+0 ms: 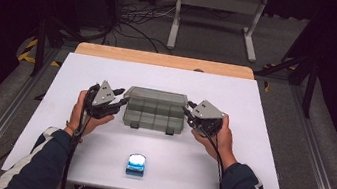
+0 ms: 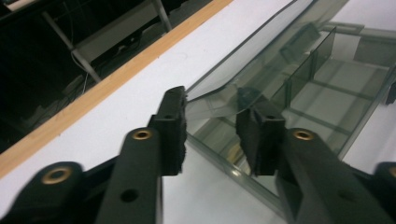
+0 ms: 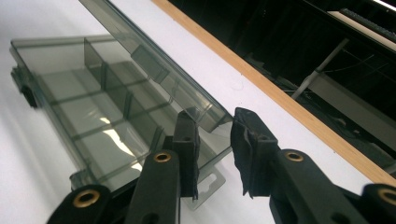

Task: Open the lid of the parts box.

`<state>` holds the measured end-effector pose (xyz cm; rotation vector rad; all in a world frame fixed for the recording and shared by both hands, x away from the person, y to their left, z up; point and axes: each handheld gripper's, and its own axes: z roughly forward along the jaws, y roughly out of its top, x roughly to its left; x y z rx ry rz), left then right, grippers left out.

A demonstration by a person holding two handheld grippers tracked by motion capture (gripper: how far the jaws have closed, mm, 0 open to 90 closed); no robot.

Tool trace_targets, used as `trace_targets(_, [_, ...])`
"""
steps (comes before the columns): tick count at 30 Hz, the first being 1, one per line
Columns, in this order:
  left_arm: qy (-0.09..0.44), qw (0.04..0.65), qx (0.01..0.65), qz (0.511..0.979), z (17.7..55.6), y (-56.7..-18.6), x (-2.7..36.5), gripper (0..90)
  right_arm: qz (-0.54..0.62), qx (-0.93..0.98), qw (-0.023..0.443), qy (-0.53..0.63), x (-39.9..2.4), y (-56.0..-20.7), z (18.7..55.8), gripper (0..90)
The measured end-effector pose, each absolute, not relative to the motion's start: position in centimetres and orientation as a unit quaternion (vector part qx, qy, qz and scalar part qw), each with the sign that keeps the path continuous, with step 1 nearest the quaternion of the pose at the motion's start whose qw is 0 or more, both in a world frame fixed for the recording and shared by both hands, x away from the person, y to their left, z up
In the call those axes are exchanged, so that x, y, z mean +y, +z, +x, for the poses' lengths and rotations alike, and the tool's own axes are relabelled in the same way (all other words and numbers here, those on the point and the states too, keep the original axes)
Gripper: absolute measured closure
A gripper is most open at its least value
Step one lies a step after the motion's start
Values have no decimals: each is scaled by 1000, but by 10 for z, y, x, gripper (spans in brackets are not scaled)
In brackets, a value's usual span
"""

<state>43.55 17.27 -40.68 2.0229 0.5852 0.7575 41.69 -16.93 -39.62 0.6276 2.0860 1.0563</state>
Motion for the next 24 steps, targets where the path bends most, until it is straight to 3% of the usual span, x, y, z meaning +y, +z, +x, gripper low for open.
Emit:
trace_targets(15, [304,450,240,804,457,-381,169,695,262,800,336,422,-168,-365,440,706])
trace_targets(24, [295,462,264,794,478,-381,169,655,280,793,325,433,-169,-358,461,705])
